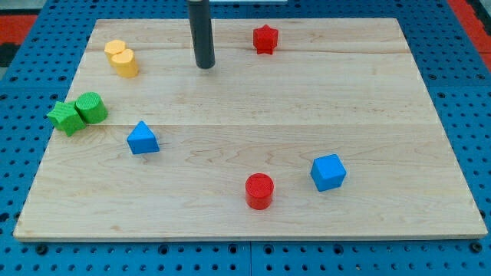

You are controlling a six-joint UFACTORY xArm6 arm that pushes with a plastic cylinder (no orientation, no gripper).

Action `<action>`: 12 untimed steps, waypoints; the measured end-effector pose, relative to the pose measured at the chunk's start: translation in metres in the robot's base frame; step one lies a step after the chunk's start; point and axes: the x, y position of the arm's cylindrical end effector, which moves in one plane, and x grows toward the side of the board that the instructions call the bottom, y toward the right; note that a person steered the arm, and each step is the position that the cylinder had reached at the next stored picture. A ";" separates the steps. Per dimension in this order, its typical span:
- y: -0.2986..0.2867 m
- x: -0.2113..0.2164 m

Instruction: Push the red star to the left side of red circle

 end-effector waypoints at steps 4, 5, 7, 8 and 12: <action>0.099 -0.003; 0.092 -0.032; 0.079 0.052; 0.079 0.096; -0.003 0.057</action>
